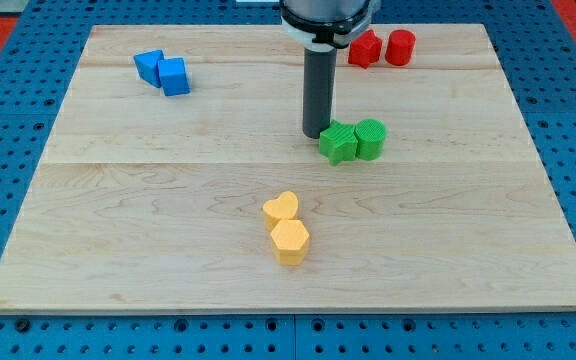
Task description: Slide the green star along with green circle towards center right
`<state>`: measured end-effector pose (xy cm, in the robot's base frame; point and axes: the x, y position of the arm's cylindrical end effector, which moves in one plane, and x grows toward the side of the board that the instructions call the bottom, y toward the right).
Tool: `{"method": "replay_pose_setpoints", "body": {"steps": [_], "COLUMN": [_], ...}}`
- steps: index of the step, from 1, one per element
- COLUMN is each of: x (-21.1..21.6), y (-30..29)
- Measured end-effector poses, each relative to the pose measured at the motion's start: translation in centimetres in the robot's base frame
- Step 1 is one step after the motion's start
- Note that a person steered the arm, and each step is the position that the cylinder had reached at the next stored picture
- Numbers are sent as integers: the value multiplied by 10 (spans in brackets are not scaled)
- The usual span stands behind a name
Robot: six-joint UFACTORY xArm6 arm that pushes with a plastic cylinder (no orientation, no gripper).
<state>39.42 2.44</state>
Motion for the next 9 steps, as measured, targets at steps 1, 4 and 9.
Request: {"method": "replay_pose_setpoints", "body": {"steps": [1,4,9], "x": [-2,12,14], "y": [-15,-1,103]}}
